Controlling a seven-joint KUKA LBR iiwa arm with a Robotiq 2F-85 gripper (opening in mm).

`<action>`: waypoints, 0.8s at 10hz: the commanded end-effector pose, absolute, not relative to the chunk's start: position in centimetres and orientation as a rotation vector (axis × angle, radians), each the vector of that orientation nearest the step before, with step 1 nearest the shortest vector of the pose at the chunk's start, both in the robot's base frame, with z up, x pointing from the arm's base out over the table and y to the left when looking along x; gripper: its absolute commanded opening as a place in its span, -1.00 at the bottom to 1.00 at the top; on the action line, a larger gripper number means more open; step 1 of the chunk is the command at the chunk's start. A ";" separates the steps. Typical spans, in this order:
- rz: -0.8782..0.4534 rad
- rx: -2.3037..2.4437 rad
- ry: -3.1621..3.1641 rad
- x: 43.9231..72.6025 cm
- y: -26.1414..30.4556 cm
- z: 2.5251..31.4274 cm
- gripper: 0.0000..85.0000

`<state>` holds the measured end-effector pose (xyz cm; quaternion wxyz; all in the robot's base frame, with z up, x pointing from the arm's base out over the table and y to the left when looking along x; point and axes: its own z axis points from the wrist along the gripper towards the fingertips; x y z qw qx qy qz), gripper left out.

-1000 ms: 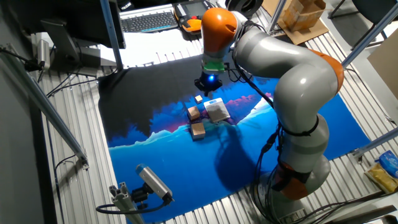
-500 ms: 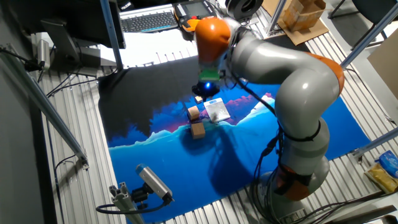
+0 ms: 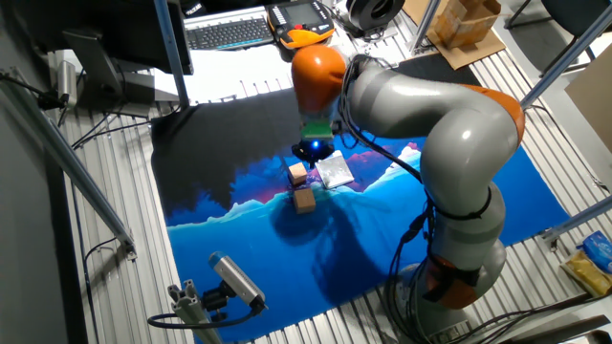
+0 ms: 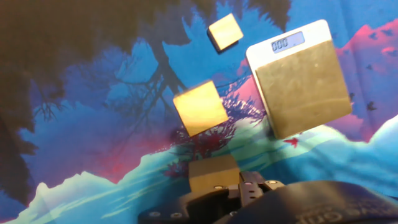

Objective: Place the block on the scale

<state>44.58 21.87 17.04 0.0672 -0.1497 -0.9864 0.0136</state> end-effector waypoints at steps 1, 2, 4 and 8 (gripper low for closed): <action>0.041 -0.455 -2.976 44.3 22.1 16.7 -1.00; 0.044 -0.457 -2.978 44.2 22.2 16.5 -1.00; 0.041 -0.445 -2.977 44.2 22.1 16.2 -1.00; 0.031 -0.453 -3.000 43.8 22.5 14.7 -1.00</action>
